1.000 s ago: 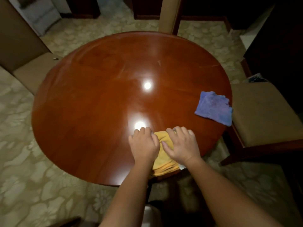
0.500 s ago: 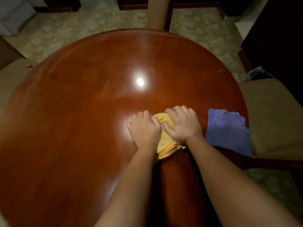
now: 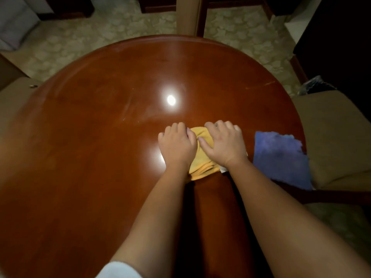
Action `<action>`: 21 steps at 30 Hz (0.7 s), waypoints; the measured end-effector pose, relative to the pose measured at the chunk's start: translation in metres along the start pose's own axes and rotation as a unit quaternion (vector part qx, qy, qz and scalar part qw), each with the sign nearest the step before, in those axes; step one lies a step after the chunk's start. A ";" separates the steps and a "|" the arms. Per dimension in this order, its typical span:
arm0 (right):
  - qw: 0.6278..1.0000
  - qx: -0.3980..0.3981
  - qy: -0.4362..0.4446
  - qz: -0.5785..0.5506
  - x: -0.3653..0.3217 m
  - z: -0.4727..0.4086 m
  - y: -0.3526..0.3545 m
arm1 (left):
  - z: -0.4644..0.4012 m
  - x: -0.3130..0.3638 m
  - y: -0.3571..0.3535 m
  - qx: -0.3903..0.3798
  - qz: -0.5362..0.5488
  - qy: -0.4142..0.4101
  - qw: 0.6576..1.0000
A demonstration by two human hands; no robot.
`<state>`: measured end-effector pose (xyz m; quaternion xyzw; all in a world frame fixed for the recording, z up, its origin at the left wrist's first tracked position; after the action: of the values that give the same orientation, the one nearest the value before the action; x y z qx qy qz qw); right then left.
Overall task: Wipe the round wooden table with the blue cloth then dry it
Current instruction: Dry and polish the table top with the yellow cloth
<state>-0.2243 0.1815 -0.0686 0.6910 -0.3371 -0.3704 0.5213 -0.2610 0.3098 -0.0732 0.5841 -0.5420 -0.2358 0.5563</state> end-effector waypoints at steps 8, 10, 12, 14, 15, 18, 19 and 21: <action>1.000 -0.013 0.026 -0.003 -0.011 0.117 0.020 | 0.119 0.009 0.030 -0.030 -0.010 0.034 0.999; 0.999 -0.011 0.033 -0.006 -0.013 0.134 0.021 | 0.136 0.010 0.034 -0.027 -0.009 0.039 0.999; 0.999 -0.001 0.041 -0.007 -0.013 0.141 0.021 | 0.144 0.012 0.038 -0.024 -0.012 0.039 0.999; 0.999 0.002 0.051 -0.007 -0.011 0.138 0.019 | 0.142 0.014 0.037 -0.017 -0.017 0.044 0.999; 0.998 0.005 0.056 -0.007 -0.010 0.134 0.018 | 0.139 0.014 0.035 -0.015 -0.020 0.049 0.998; 0.998 0.004 0.068 -0.007 -0.006 0.114 0.014 | 0.124 0.014 0.028 -0.021 -0.033 0.055 0.998; 0.998 0.006 0.064 -0.006 -0.005 0.107 0.013 | 0.116 0.014 0.027 -0.020 -0.038 0.051 0.998; 0.999 0.013 0.045 -0.005 -0.003 0.088 0.011 | 0.093 0.015 0.022 -0.022 -0.049 0.037 0.998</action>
<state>-0.3027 0.1395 -0.0734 0.7157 -0.3147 -0.3366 0.5249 -0.3461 0.2645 -0.0739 0.6059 -0.4861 -0.2529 0.5767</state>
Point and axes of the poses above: each hand's wrist, its own z-axis away from the middle knuckle, its own y-axis out of the back of the hand, x = y × z, the point moved 2 cm from there along -z, towards the middle knuckle, and after that the axes turned 3 degrees about -x, right-handed, at the moved point
